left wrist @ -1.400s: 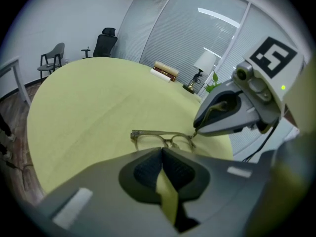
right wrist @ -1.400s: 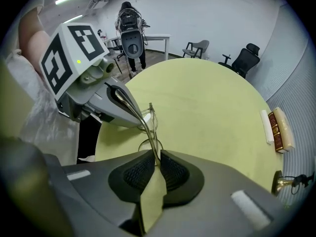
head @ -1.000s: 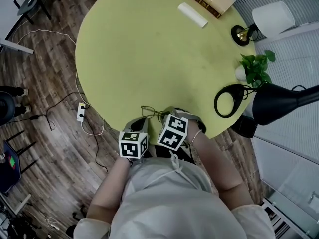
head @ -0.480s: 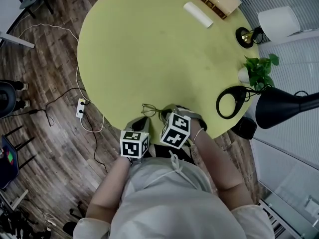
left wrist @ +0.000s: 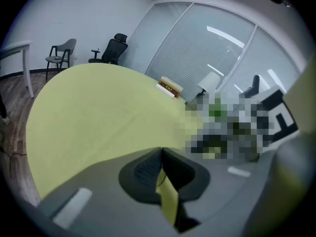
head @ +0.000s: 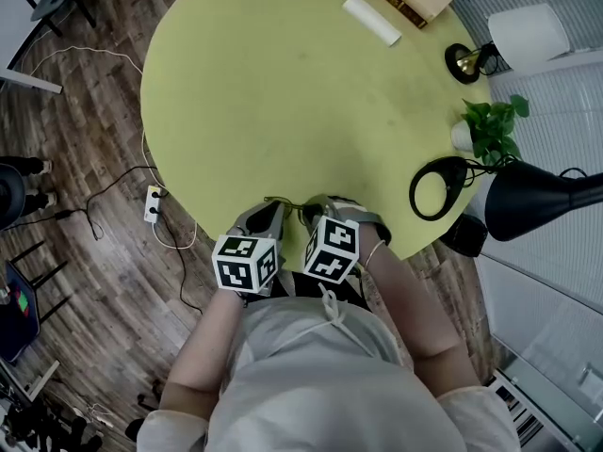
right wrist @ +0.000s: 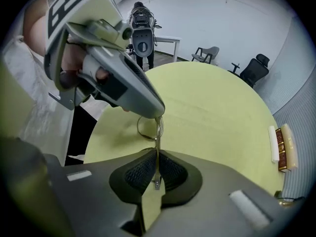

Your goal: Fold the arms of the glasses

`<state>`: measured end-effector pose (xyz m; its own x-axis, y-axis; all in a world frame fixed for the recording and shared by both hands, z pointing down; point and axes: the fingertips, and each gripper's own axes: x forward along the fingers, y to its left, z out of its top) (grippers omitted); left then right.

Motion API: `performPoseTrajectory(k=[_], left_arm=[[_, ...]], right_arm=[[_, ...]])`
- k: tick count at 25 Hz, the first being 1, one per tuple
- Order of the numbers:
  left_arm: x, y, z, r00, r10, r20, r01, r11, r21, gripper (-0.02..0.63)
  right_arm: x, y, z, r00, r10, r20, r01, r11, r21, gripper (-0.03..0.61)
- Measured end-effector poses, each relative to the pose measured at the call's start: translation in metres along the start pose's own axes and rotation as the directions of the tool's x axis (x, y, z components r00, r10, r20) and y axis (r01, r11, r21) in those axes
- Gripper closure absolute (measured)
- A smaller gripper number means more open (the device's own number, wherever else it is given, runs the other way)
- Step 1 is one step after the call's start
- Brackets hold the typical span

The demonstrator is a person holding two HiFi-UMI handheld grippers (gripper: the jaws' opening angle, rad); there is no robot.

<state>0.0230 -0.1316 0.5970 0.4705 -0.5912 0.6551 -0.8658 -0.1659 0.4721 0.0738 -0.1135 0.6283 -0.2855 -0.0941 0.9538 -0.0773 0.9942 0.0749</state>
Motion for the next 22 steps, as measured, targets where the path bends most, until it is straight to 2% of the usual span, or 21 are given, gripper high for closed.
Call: performPoseTrajectory(k=[4, 9, 14, 18, 20, 22], left_arm=[[0.008, 0.008, -0.009, 0.999, 0.015, -0.045, -0.014, 1.0, 0.024, 0.607], [0.012, 0.01, -0.014, 0.998, 0.015, -0.065, -0.013, 1.0, 0.025, 0.607], [0.009, 0.004, -0.001, 0.999, -0.001, -0.035, 0.002, 0.999, 0.034, 0.607], [-0.01, -0.011, 0.029, 0.999, -0.03, 0.038, 0.027, 0.995, 0.092, 0.607], [-0.026, -0.02, 0.051, 0.995, -0.039, 0.09, 0.025, 0.989, 0.149, 0.607], [-0.045, -0.032, 0.078, 0.988, -0.046, 0.15, 0.012, 0.976, 0.216, 0.607]], right_arm=[[-0.001, -0.002, 0.002, 1.0, -0.017, 0.023, 0.016, 1.0, 0.023, 0.557], [-0.007, -0.004, 0.005, 0.996, -0.034, 0.08, 0.028, 0.997, 0.075, 0.501], [-0.025, -0.017, 0.011, 0.978, -0.1, 0.181, 0.07, 0.984, 0.164, 0.495], [-0.056, -0.036, 0.013, 0.944, -0.223, 0.245, 0.138, 0.936, 0.323, 0.524], [-0.079, -0.048, 0.013, 0.915, -0.307, 0.262, 0.183, 0.894, 0.409, 0.562], [-0.106, -0.059, 0.017, 0.875, -0.382, 0.298, 0.195, 0.841, 0.504, 0.578]])
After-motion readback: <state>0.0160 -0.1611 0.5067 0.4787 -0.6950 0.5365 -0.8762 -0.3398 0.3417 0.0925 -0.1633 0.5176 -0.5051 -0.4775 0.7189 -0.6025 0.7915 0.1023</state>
